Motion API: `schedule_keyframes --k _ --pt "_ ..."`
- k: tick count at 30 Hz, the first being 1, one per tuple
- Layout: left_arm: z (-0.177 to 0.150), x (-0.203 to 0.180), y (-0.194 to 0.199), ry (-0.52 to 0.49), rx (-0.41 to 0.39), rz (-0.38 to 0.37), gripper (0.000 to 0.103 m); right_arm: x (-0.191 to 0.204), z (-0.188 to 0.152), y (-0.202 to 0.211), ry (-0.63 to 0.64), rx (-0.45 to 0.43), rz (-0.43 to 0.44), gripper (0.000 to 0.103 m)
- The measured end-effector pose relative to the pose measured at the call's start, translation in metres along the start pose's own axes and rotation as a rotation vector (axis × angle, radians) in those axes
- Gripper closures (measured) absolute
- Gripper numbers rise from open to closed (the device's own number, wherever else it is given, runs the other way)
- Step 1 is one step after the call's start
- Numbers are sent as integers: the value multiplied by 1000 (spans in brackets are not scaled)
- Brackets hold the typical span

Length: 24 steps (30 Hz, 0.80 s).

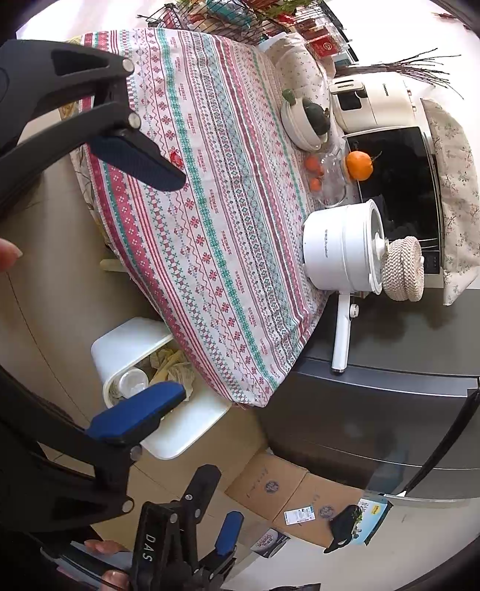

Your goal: Collect trash

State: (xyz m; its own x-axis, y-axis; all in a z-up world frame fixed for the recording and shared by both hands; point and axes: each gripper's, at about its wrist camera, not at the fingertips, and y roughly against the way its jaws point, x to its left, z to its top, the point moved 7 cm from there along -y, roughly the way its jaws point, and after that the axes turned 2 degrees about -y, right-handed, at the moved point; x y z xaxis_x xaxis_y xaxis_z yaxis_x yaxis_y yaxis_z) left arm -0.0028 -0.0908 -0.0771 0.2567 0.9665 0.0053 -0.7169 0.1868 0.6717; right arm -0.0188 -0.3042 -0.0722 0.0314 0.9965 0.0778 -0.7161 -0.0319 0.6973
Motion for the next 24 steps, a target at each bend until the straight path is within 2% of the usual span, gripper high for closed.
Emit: schedule_keyframes --k 24 --pt "1 3 2 26 -8 4 1 1 -5 -2 -4 9 -1 0"
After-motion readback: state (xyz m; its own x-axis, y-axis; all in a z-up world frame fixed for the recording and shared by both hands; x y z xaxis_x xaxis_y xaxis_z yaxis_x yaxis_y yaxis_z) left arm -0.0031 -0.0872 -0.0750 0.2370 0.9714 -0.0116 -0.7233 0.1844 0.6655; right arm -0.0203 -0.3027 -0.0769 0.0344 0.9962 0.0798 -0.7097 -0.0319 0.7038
